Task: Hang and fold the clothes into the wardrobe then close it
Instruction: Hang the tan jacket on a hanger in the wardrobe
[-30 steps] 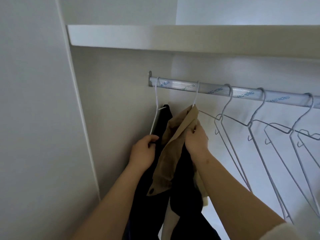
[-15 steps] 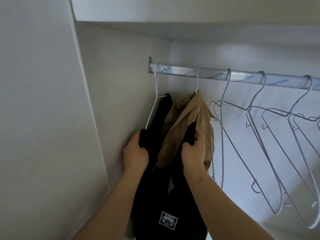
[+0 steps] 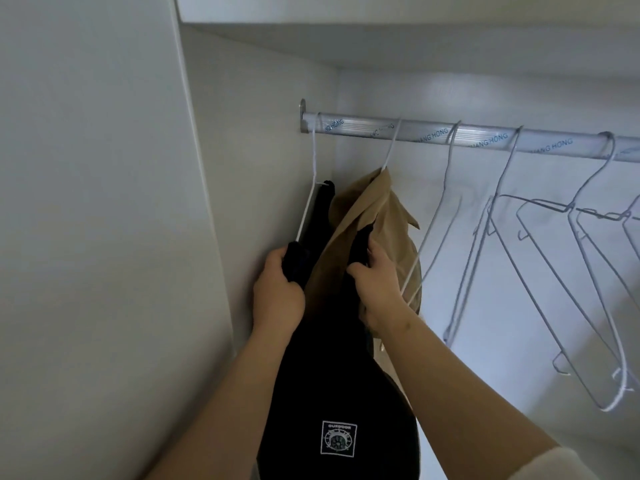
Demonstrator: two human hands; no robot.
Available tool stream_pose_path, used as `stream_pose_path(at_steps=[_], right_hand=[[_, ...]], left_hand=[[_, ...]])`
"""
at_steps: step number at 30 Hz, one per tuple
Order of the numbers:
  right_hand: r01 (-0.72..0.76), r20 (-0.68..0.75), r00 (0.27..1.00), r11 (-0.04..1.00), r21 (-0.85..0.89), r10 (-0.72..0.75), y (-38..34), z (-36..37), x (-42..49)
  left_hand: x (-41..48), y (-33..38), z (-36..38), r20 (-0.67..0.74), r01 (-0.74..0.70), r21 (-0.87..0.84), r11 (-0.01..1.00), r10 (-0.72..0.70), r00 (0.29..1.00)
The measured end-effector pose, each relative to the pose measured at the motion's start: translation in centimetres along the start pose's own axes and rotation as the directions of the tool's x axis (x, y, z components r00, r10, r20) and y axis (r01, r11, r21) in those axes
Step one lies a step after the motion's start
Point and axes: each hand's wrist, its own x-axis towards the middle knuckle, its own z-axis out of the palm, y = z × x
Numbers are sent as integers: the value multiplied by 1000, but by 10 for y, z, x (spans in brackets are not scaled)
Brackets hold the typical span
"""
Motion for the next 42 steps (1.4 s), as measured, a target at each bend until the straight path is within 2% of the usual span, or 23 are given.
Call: stream_pose_path(at_steps=[2, 6, 10, 12, 15, 17, 21, 26, 32, 39, 42], right_hand=[[4, 29, 1000, 1000, 0, -4, -2, 0, -4], [-9, -9, 1000, 1000, 21, 9, 4, -7, -21], [-22, -6, 1000, 999, 30, 22, 14, -18, -53], [-66, 18, 998, 997, 41, 65, 20, -25, -76], [-165, 18, 986, 985, 51, 165, 34, -43, -115], [-239, -7, 971, 970, 52, 240, 47, -57, -146], [-366, -77, 927, 930, 17, 366, 79, -84, -211], [-508, -141, 850, 860, 34, 508, 110, -108, -307], [-561, -274, 790, 827, 39, 549, 129, -123, -408], [-579, -380, 692, 786, 216, 614, 146, -81, -523], [-568, -425, 642, 768, 295, 638, 162, -69, -581]], left_hand=[[-3, 0, 0, 20, 3, 1, 1000, -3, 1000], [-15, -1, 2, 52, -36, -8, 999, 37, 998], [-41, 0, 0, 24, -29, 15, 999, 29, 999], [-60, 1, -2, -14, 7, 55, 998, -6, 1000], [-100, 2, -5, -83, 54, 203, 978, -38, 996], [-131, -3, -7, -98, 75, 221, 972, -55, 994], [-195, -25, -5, 61, 189, 84, 978, -194, 979], [-280, -60, -9, 322, 374, 132, 918, -396, 860], [-355, -80, -30, 494, 391, 243, 888, -460, 738], [-414, -112, -97, 577, 400, 317, 860, -509, 638], [-451, -125, -120, 633, 381, 383, 842, -539, 556]])
